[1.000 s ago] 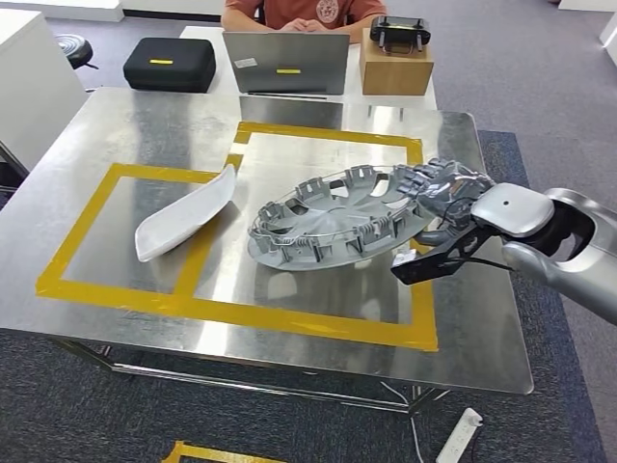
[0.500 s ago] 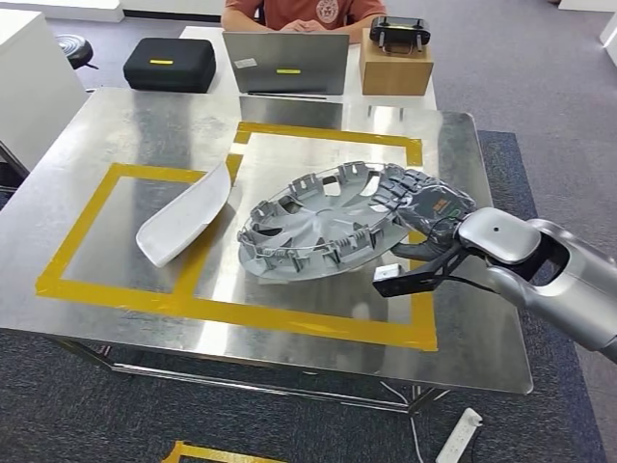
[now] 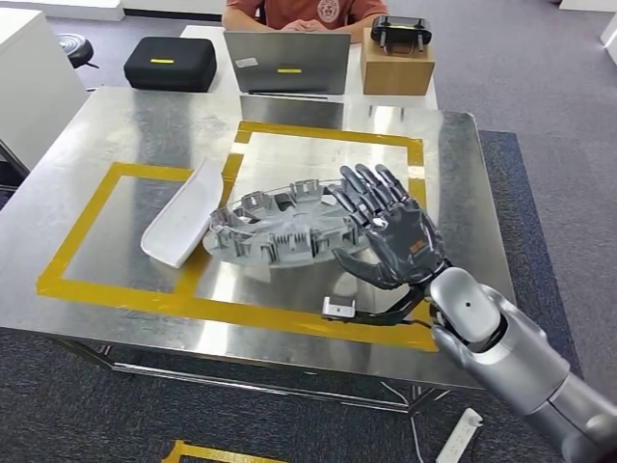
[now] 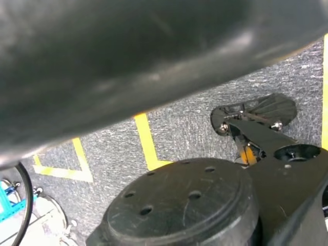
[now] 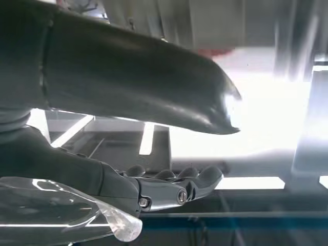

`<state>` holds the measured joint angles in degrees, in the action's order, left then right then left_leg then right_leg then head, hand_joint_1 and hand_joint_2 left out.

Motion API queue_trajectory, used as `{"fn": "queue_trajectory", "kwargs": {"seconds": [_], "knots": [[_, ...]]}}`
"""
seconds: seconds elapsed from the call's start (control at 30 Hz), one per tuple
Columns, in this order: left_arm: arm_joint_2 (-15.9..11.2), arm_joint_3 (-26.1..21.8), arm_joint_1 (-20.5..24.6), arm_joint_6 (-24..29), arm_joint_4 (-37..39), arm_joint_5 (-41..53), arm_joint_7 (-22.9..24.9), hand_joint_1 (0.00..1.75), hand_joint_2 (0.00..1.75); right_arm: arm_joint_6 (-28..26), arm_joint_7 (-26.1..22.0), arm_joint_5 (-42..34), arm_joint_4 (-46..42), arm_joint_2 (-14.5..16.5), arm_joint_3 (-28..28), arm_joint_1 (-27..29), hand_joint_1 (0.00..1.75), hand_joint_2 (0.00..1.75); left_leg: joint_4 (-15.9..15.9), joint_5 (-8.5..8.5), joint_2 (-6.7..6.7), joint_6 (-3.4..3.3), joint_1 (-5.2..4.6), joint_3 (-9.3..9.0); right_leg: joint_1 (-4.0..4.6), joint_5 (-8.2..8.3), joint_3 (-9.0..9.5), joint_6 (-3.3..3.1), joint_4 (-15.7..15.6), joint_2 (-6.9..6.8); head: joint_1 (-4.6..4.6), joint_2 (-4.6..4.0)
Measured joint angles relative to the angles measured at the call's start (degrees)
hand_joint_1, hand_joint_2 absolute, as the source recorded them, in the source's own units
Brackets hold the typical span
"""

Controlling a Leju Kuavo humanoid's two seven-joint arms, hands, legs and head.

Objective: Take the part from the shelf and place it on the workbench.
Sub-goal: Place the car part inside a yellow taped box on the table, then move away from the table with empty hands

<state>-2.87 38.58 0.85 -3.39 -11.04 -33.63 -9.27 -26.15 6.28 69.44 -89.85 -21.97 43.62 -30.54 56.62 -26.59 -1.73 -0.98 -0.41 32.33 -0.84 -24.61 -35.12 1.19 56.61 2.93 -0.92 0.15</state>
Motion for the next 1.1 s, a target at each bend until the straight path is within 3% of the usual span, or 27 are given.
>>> {"fn": "queue_trajectory", "kwargs": {"seconds": [0.2,0.43,0.67,1.1], "knots": [[0.78,0.0,0.0,0.39,0.0,0.04,0.08,0.0,0.0,-4.63,-1.35,-2.6,-3.99,5.47,-7.04,6.07,0.0,0.0,0.0,0.01,0.01,0.01,-0.01,0.02,0.0,0.0,-0.02,-0.01,-0.01,0.02,-0.01,-0.01],[1.26,0.02,0.1,0.47,0.0,0.1,0.02,0.0,0.0,-6.77,-3.45,-3.44,-7.13,9.6,-13.27,9.56,0.0,0.0,0.01,0.07,0.02,0.02,-0.01,0.01,0.0,0.03,-0.02,0.0,-0.01,0.02,-0.01,0.0],[1.63,0.02,0.19,0.72,0.0,0.1,-0.11,0.0,0.0,-8.38,-3.4,0.27,-8.33,11.72,-17.6,11.1,0.0,0.0,0.01,0.07,0.02,0.02,-0.01,0.01,-0.01,0.04,-0.02,0.0,-0.01,0.03,0.0,0.0],[2.02,0.02,0.29,0.39,0.0,0.04,-0.54,0.0,0.0,-8.38,-2.98,2.41,-9.43,12.74,-18.67,11.39,0.0,0.0,0.01,0.07,0.02,0.02,-0.01,0.01,-0.01,0.04,-0.02,0.0,-0.01,0.03,0.0,0.0]]}}
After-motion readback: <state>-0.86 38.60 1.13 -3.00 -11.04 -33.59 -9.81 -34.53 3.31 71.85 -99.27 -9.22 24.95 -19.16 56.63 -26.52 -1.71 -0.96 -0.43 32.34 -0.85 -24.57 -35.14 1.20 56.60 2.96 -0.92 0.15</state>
